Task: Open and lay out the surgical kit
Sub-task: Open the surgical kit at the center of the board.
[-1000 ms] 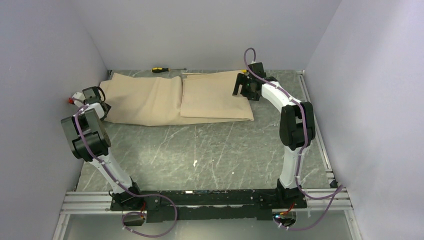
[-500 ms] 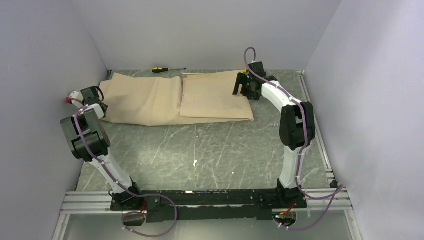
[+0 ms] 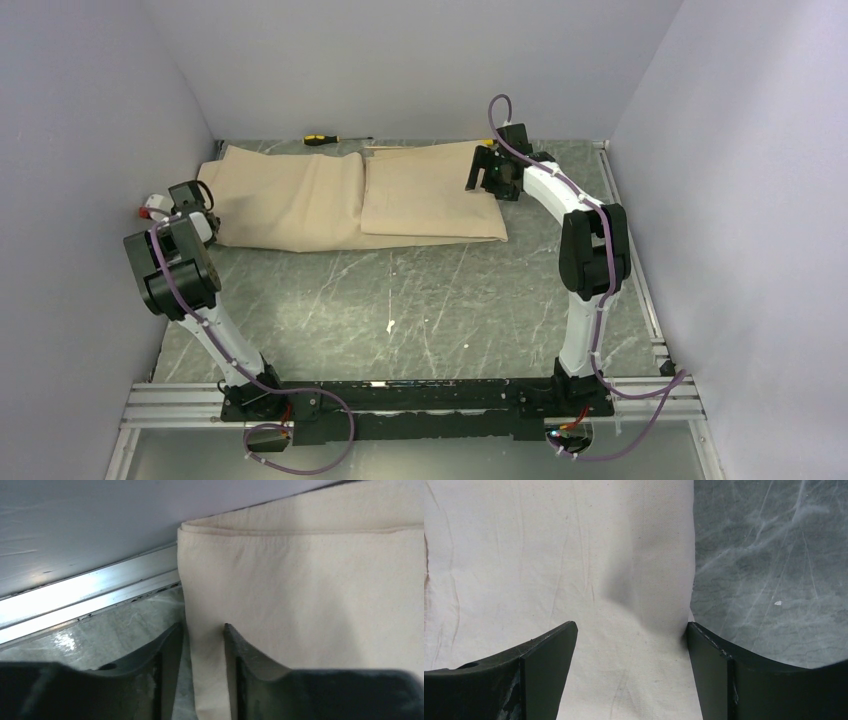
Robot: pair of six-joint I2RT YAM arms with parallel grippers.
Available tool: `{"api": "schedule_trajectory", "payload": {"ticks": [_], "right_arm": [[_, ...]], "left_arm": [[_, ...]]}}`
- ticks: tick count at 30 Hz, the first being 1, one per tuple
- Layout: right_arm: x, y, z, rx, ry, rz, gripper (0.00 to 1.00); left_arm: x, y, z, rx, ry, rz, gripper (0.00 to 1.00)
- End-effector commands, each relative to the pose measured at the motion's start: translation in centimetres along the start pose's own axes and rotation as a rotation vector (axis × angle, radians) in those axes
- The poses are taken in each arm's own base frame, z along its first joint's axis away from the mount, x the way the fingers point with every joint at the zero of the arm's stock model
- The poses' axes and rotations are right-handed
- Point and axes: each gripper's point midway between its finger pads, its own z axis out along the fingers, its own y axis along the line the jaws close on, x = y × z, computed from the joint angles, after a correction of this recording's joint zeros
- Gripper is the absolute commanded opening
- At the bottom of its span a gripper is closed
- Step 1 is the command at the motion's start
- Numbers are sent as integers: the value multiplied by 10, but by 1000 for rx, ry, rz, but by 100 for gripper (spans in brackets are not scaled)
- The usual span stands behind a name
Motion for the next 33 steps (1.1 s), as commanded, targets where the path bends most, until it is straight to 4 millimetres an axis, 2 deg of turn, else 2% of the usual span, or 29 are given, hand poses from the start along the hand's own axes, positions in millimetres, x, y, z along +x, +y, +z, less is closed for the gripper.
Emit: {"api": "schedule_trajectory", "payload": {"ticks": [1, 3, 4, 9, 11, 14, 17, 20, 23, 33], "right_arm": [[-19, 8, -19, -13, -56, -6, 84], [-19, 7, -19, -10, -56, -5, 84], [-19, 7, -19, -10, -57, -5, 84], [-20, 5, -20, -2, -60, -1, 84], [-20, 3, -20, 4, -57, 2, 83], [-18, 0, -20, 9, -52, 6, 83], [-17, -2, -19, 10, -48, 17, 83], [-16, -3, -18, 7, -42, 20, 82], [-17, -4, -16, 4, -37, 23, 82], [-15, -5, -12, -7, -17, 35, 81]], "left_arm": [[4, -3, 8, -7, 27, 39, 27], [-4, -15, 4, 21, 10, 73, 8], [-9, -24, 0, 42, 0, 96, 1], [-30, -95, -35, 203, -90, 312, 0], [-37, -126, -55, 264, -141, 410, 0], [-45, -156, -78, 301, -227, 542, 0], [-54, -169, -88, 282, -300, 648, 0], [-62, -172, -95, 274, -341, 713, 0], [-59, -178, -103, 331, -342, 767, 0], [-18, -230, -136, 698, -289, 1005, 0]]}}
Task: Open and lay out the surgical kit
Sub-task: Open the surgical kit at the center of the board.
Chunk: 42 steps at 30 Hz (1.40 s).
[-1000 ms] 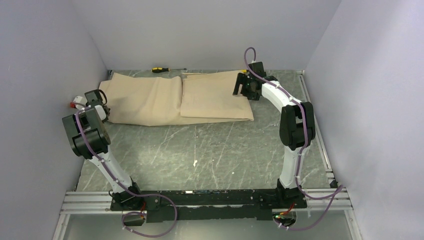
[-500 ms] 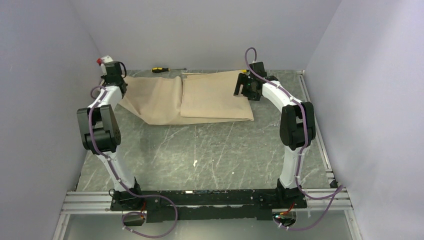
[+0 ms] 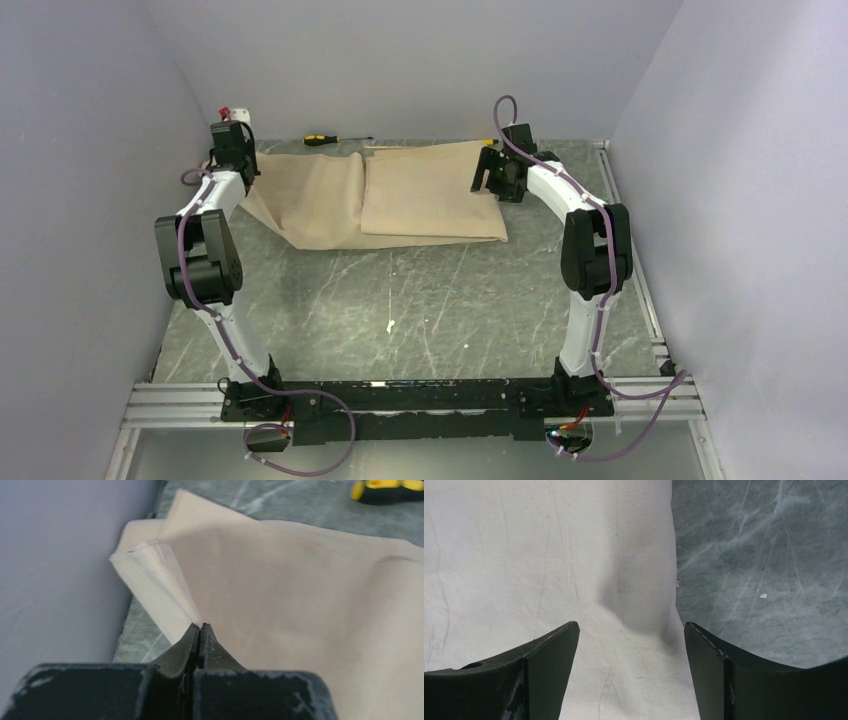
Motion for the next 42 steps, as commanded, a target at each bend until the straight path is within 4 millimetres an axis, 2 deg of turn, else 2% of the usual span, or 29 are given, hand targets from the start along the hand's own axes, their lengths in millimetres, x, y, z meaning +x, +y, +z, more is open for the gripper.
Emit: {"api": "schedule_trajectory", "payload": {"ticks": [1, 4, 8, 13, 17, 20, 24, 27, 31, 34, 38, 42], "right_arm": [[-15, 8, -11, -30, -35, 16, 81], [-15, 6, -10, -28, -30, 21, 81], [-15, 4, -10, -28, -30, 25, 81], [-15, 3, -8, -30, -25, 30, 80], [-13, 3, -7, -32, -21, 35, 80], [-11, 2, -6, -34, -14, 34, 80], [-10, 0, -6, -28, -9, 35, 80], [-10, -1, -6, -31, -9, 41, 80], [-8, -1, -5, -31, -4, 45, 80], [-7, -2, -5, -28, -1, 44, 79], [-7, -2, -4, -34, 2, 48, 79], [-5, -3, -4, -35, 3, 47, 79]], "left_arm": [[-61, -37, -24, 208, -166, 114, 0], [-60, -48, -26, 241, -166, 147, 0], [-52, -50, -27, 246, -158, 157, 0], [-36, -32, -26, 149, -121, 146, 0], [-42, -34, -31, 166, -137, 128, 0], [-56, -48, -34, 234, -161, 126, 0], [-71, -80, -41, 351, -190, 172, 0], [-67, -98, -44, 400, -182, 221, 0], [-55, -98, -40, 384, -158, 241, 0], [-43, -81, -35, 290, -124, 233, 0], [-9, -32, -29, 119, -33, 131, 0], [17, 15, -48, 31, 16, -31, 0]]}}
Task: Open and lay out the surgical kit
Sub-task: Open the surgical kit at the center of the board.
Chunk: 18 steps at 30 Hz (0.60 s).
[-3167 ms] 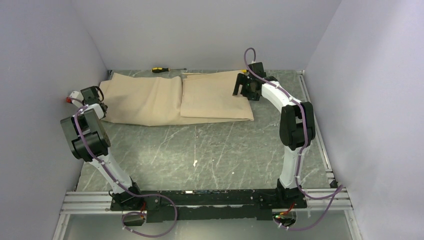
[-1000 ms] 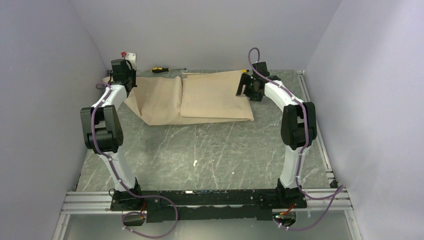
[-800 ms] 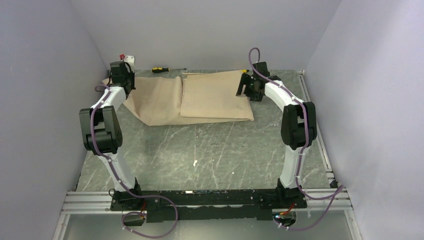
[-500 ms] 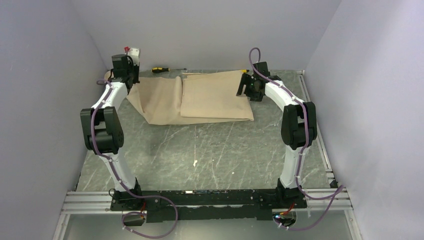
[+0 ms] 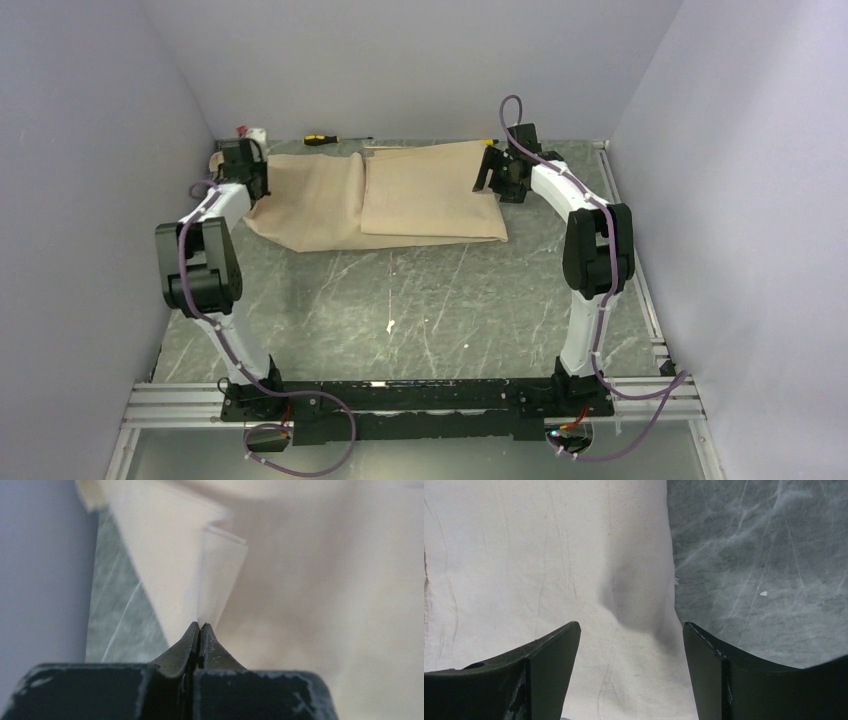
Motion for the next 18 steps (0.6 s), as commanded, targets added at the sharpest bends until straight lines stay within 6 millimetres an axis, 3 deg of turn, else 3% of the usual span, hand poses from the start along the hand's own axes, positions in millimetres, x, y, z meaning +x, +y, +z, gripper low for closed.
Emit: {"api": "schedule_trajectory", "payload": {"ticks": [1, 7, 13, 18], "right_arm": [[-4, 2, -3, -17, -14, 6, 79], [1, -5, 0, 2, -4, -12, 85], [2, -7, 2, -6, -9, 4, 86], [3, -9, 2, -18, -16, 12, 85]], "left_arm": [[5, 61, -46, -138, -27, -221, 0], [29, 67, -76, -103, 19, -495, 0], [71, 96, -97, -339, 126, -836, 0], [96, 108, -104, -436, 208, -954, 0]]}}
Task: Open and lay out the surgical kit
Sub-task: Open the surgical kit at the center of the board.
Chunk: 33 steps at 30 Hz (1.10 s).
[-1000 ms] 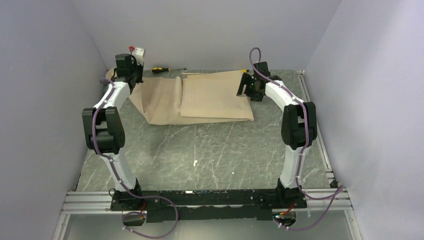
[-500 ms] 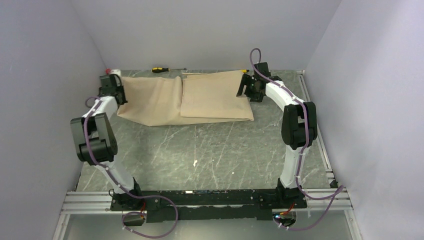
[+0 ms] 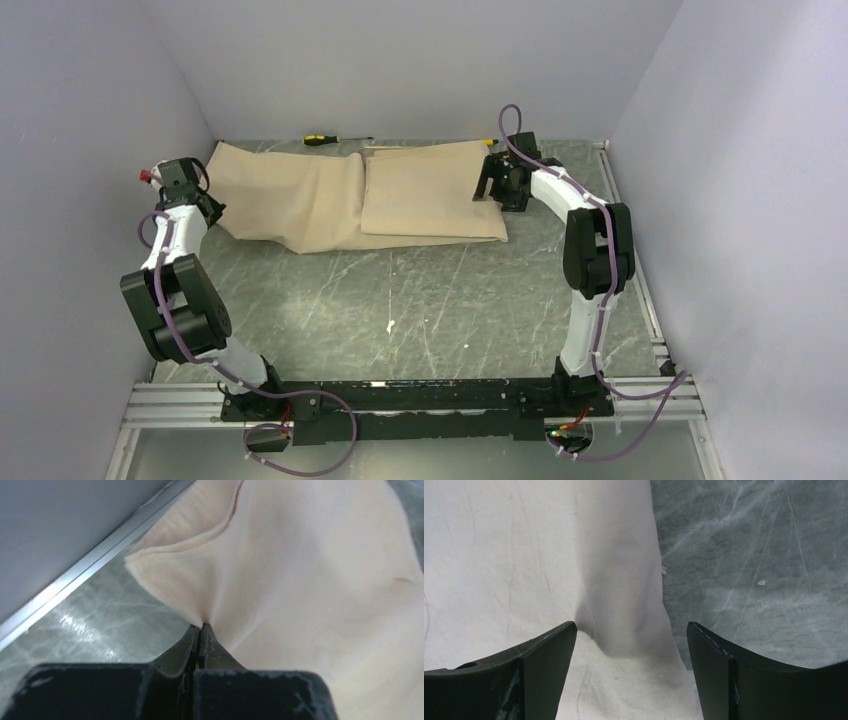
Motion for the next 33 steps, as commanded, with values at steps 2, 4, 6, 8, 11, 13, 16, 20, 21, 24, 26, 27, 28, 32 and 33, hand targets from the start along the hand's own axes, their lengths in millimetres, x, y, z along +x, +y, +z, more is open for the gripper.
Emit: {"api": "schedule_trajectory", "payload": {"ticks": [2, 4, 6, 8, 11, 13, 16, 20, 21, 24, 26, 27, 28, 32, 33], "right_arm": [[-14, 2, -7, -41, -49, 17, 85], [-16, 2, -8, -52, -54, 22, 85], [-19, 2, -10, -60, -62, 20, 85], [-21, 2, -12, -59, -67, 13, 86], [-22, 2, -15, -59, -65, -4, 88], [-23, 2, -18, -53, -64, -8, 89], [-24, 3, -23, -52, -73, -10, 91], [-20, 5, -21, -69, -54, -10, 93], [-18, 5, -19, -72, -46, -8, 93], [-14, 5, -14, -78, -31, -3, 93], [-13, 5, -11, -80, -24, -3, 93], [-14, 5, -10, -81, -22, -5, 93], [-14, 6, -10, -83, -20, -7, 93], [-16, 7, -8, -82, -16, -7, 91], [-16, 7, -7, -80, -14, -8, 91]], "left_arm": [[13, 40, -3, -191, 57, -194, 0], [16, 48, 5, -200, 72, -191, 0], [18, 59, 15, -236, 96, -189, 12], [20, 71, 24, -288, 127, -176, 42], [12, 63, 30, -245, 147, -131, 64], [4, 47, 27, -161, 138, -115, 71], [-7, 27, 21, -79, 114, -66, 77], [7, 29, 23, -112, 159, -50, 83], [14, 32, 25, -133, 177, -62, 83], [33, 38, 32, -160, 219, -102, 97], [40, 35, 38, -136, 217, -132, 99], [45, 34, 41, -119, 219, -139, 99], [48, 31, 45, -103, 216, -139, 99], [57, 46, 58, -166, 196, -132, 80], [57, 51, 61, -189, 188, -124, 75]]}}
